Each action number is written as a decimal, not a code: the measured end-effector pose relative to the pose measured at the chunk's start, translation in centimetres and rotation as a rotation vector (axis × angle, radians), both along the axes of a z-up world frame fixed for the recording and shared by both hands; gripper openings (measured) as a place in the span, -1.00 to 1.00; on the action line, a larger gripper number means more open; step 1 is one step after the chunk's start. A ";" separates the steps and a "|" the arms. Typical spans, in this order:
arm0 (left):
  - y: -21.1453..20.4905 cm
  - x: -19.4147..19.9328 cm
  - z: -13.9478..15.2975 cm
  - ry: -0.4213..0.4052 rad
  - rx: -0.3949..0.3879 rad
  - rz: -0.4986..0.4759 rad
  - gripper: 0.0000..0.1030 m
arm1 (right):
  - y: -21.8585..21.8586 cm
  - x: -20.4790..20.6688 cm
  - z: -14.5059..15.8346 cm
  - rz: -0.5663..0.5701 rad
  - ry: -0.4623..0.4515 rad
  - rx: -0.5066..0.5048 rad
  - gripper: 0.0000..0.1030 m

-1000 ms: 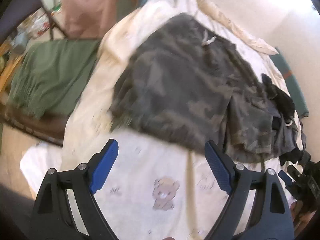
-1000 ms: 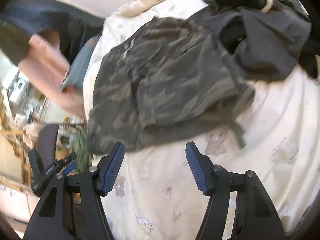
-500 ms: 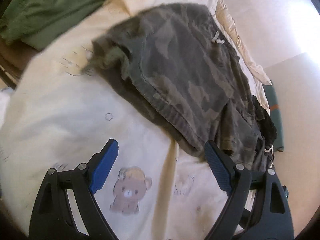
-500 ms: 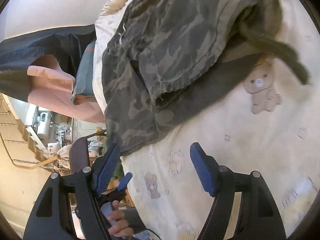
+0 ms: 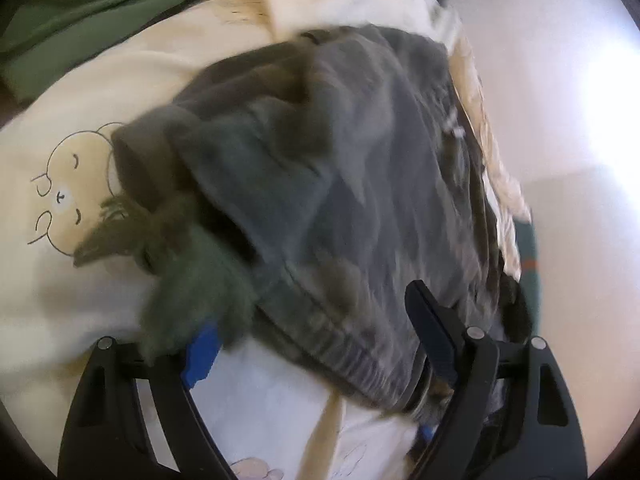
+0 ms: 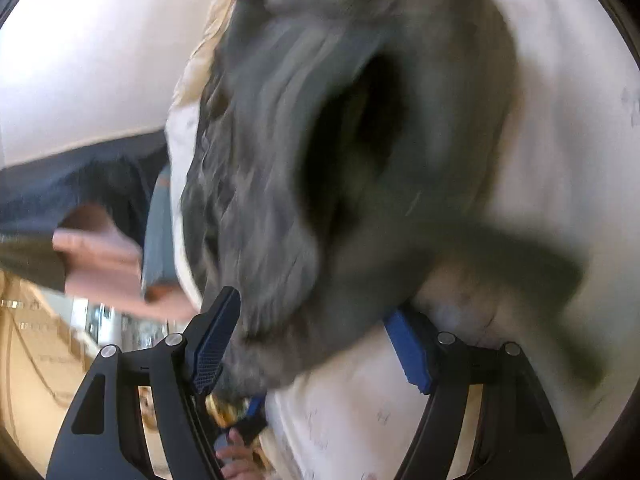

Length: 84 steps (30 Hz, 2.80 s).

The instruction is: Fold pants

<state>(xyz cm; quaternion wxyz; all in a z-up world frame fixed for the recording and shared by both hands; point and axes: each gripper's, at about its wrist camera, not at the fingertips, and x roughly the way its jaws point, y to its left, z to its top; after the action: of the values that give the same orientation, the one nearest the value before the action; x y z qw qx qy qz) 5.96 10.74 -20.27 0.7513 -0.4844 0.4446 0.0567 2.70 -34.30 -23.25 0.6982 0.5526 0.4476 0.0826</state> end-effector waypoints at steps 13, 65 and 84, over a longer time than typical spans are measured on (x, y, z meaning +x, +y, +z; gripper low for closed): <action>-3.8 3.8 -0.3 -0.055 0.040 -0.077 0.44 | 2.4 3.3 -0.7 -0.009 -0.029 -0.023 0.44; -4.4 -5.7 7.2 0.053 0.175 -0.201 -0.89 | 4.0 -6.2 9.1 0.108 -0.006 -0.307 -0.86; -5.2 -12.9 8.0 0.329 0.324 -0.383 0.37 | 4.5 -13.9 8.7 0.202 0.231 -0.424 0.05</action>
<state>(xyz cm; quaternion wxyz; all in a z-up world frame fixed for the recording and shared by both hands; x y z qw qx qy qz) -6.98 5.53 -12.28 0.7336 -0.2498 0.6289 0.0620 -11.23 -29.81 -14.56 0.7309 0.3519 0.5846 -0.0075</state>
